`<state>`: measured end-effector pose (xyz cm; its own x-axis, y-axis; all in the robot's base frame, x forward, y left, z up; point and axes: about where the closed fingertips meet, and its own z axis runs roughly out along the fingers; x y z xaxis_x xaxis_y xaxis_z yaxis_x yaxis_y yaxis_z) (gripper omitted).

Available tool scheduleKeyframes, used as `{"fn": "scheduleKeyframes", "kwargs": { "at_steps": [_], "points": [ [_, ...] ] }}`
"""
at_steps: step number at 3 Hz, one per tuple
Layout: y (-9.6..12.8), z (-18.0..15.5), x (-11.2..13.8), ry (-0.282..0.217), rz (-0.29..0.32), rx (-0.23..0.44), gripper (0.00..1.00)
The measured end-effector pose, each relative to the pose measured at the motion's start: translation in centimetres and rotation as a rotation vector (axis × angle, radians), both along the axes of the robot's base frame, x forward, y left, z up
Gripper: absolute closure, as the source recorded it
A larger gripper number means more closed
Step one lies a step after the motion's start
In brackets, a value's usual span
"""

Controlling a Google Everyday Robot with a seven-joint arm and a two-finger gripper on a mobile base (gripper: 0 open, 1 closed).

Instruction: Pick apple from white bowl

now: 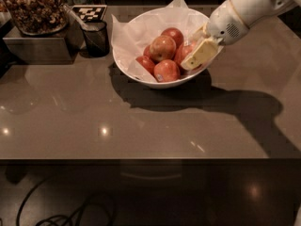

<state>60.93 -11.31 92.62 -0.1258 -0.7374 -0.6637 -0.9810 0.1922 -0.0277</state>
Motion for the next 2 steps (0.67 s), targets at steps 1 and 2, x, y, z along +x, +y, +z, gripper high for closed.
{"fn": "scheduleKeyframes", "kwargs": {
  "at_steps": [1, 2],
  "points": [
    [1.5, 4.4, -1.5, 0.002, 0.134, 0.101, 1.00],
    [3.4, 8.5, -1.4, -0.053, 0.207, 0.148, 1.00]
  ]
}}
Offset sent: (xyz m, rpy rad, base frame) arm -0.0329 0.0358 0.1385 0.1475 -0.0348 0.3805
